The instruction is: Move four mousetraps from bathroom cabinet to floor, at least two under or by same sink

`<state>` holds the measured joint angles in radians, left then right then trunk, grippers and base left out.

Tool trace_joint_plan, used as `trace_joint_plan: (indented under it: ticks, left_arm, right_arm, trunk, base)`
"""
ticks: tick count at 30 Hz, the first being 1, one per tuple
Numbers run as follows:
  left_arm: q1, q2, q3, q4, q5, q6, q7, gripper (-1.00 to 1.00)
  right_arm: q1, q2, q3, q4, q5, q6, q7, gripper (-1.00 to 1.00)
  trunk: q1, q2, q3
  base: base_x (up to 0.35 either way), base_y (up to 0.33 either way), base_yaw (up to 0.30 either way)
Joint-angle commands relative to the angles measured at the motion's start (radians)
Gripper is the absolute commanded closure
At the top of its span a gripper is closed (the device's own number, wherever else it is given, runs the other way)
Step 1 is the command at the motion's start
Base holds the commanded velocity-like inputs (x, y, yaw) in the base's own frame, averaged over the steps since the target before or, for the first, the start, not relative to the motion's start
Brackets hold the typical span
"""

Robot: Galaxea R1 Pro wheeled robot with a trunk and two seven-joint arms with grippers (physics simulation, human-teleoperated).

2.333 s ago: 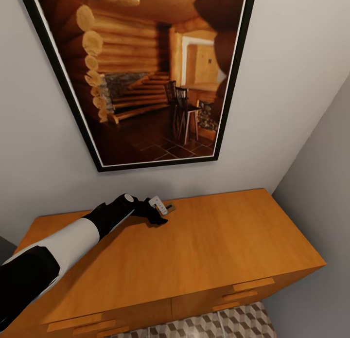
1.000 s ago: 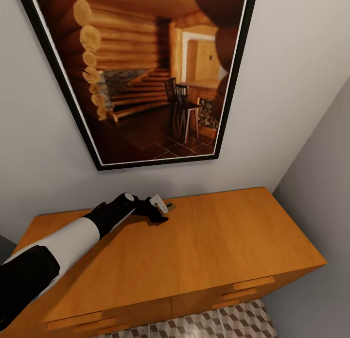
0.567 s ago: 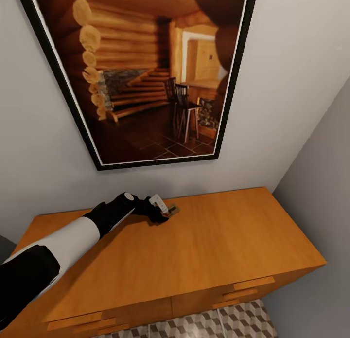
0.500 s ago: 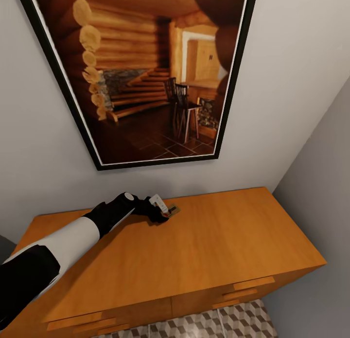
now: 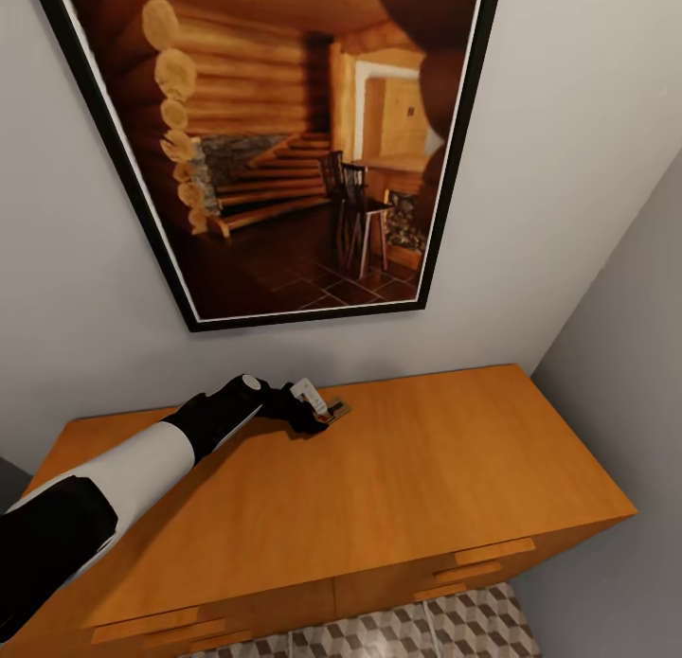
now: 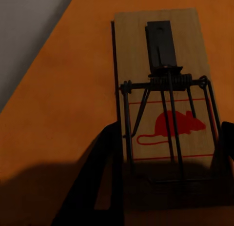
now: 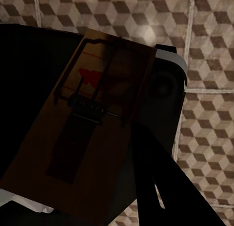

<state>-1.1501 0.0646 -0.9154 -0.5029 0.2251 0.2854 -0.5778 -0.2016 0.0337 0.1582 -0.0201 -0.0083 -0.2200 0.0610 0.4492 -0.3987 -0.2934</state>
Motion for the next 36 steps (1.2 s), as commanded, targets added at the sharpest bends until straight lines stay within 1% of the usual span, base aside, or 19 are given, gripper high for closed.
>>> trace_joint_plan:
  ticks: [1, 3, 6, 8, 12, 20, 22, 24, 27, 36]
  left_arm:
    - [0.007, 0.001, -0.012, 0.005, -0.003, 0.009, 0.001, 1.00]
    - [0.007, 0.001, -0.010, -0.004, -0.003, 0.009, 0.001, 1.00]
    - [0.007, 0.003, -0.009, -0.045, -0.003, 0.012, 0.002, 1.00]
    - [0.007, 0.010, -0.008, -0.088, -0.002, 0.014, 0.004, 1.00]
    - [0.007, 0.021, -0.007, -0.123, -0.001, 0.016, 0.004, 1.00]
    - [0.007, 0.031, -0.004, -0.153, -0.001, 0.020, 0.004, 1.00]
    - [0.007, 0.034, -0.005, -0.161, -0.001, 0.030, 0.005, 1.00]
    - [0.007, 0.038, -0.007, -0.167, -0.001, 0.055, 0.004, 1.00]
    - [0.007, 0.039, -0.008, -0.170, -0.001, 0.068, 0.004, 1.00]
    - [0.007, 0.040, -0.008, -0.171, -0.001, 0.073, 0.004, 1.00]
  right_arm:
    - [-0.001, 0.000, 0.004, 0.001, -0.002, -0.004, -0.001, 1.00]
    - [-0.001, 0.000, 0.004, 0.001, -0.002, -0.004, -0.001, 1.00]
    - [-0.001, 0.000, 0.004, 0.001, -0.002, -0.004, -0.001, 1.00]
    - [-0.001, 0.000, 0.004, 0.001, -0.002, -0.004, -0.001, 1.00]
    - [-0.001, 0.000, 0.004, 0.000, -0.002, -0.004, -0.001, 1.00]
    - [-0.001, 0.000, 0.004, 0.000, -0.002, -0.004, -0.001, 1.00]
    - [-0.001, 0.000, 0.004, 0.000, -0.002, -0.004, -0.001, 1.00]
    - [-0.001, 0.000, 0.004, 0.001, -0.002, -0.004, -0.001, 1.00]
    - [-0.001, 0.000, 0.004, 0.000, -0.002, -0.004, -0.001, 1.00]
    - [-0.001, 0.000, 0.004, 0.000, -0.002, -0.004, -0.001, 1.00]
  trunk:
    - [0.001, -0.001, -0.002]
    - [0.001, -0.001, -0.002]
    - [0.001, -0.001, -0.002]
    - [0.001, -0.001, -0.002]
    - [0.001, -0.001, -0.002]
    - [0.001, -0.001, -0.002]
    - [0.001, -0.001, -0.002]
    - [0.001, -0.001, -0.002]
    - [0.001, -0.001, -0.002]
    - [0.001, -0.001, -0.002]
  base:
    - [0.000, 0.000, 0.000]
    - [0.000, 0.000, 0.000]
    - [0.000, 0.000, 0.000]
    - [0.000, 0.000, 0.000]
    - [0.000, 0.000, 0.000]
    - [0.000, 0.000, 0.000]
    - [0.000, 0.000, 0.000]
    - [0.000, 0.000, 0.000]
    - [-0.053, 0.000, 0.000]
    - [-0.262, -0.067, 0.000]
